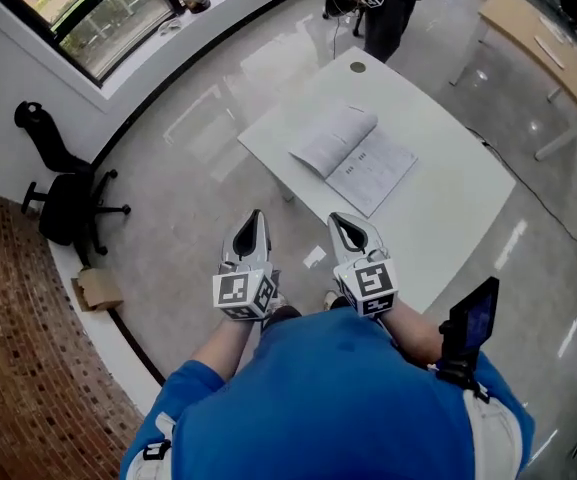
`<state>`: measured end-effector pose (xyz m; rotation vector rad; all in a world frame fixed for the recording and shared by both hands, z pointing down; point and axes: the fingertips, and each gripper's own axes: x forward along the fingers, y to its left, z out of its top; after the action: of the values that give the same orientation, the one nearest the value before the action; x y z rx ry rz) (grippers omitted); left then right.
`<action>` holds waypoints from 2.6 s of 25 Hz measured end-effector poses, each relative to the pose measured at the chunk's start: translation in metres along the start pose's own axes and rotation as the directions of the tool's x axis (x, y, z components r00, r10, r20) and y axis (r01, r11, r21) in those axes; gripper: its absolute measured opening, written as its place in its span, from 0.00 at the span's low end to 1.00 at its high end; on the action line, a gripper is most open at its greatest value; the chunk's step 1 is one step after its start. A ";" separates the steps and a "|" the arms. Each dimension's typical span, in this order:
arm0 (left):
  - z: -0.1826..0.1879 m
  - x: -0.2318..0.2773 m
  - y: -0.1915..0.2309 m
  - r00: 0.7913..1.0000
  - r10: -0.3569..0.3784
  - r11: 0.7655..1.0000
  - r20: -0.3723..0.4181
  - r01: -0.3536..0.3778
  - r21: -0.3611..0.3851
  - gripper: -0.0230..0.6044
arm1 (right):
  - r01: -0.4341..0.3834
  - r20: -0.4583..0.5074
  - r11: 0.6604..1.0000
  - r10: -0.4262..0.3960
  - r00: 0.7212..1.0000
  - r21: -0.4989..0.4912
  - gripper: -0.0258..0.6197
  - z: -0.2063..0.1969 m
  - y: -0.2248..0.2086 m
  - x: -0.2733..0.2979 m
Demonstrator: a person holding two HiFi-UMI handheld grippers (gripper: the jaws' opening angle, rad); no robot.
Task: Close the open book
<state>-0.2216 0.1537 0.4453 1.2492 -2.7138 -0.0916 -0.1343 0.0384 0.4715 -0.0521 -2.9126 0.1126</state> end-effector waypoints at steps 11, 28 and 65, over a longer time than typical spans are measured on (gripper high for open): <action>-0.033 0.090 -0.013 0.916 -0.391 0.919 -0.089 0.394 0.010 0.05 | 0.379 -0.024 0.923 -0.378 0.925 0.065 0.04 -0.023 -0.040 0.009; -0.007 0.128 -0.049 0.674 -0.726 0.682 -0.135 0.732 -0.011 0.05 | 0.706 -0.086 0.701 -0.701 0.708 0.096 0.04 0.000 -0.023 -0.018; -0.095 0.224 0.013 0.644 -0.670 0.683 -0.369 0.729 0.032 0.05 | 0.696 -0.269 0.715 -0.684 0.678 -0.064 0.04 -0.078 -0.078 0.093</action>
<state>-0.3588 -0.0071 0.5657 2.0994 -1.8331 0.2642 -0.2094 -0.0291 0.5746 0.9638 -2.4420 0.0318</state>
